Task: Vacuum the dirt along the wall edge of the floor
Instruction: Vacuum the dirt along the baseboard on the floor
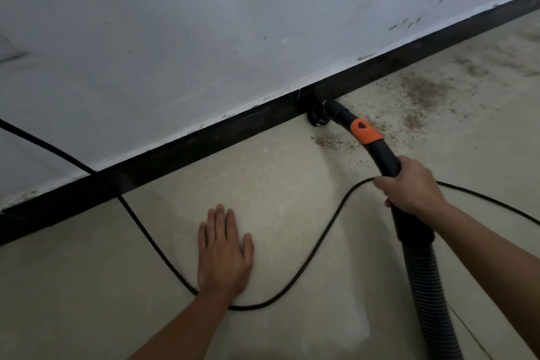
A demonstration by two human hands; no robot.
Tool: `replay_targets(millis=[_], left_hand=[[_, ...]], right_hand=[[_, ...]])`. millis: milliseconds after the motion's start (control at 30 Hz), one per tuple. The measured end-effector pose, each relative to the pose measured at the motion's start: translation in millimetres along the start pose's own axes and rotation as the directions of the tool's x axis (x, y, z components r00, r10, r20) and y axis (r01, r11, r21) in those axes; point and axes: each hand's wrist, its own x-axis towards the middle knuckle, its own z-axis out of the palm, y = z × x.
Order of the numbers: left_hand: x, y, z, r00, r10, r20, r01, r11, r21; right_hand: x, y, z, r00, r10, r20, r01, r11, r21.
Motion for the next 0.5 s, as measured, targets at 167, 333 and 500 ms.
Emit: replay_targets(millis=[167,333,500], left_hand=[[-1,0,0,1.000,-0.002,-0.001,0.002,1.000,-0.008],[-1,0,-1,1.000,-0.003,0.004,0.004,1.000,-0.020],[-1,1,-1,1.000,-0.014,0.016,0.015,0.999,-0.030]], right_hand=[[3,9,-28,0.999,0.050,0.009,-0.051,0.998,0.040],[-10,15,-34,0.988,0.035,0.150,-0.059,0.986,0.159],[-18,13,-40,0.982,-0.021,0.186,0.008,0.998,0.067]])
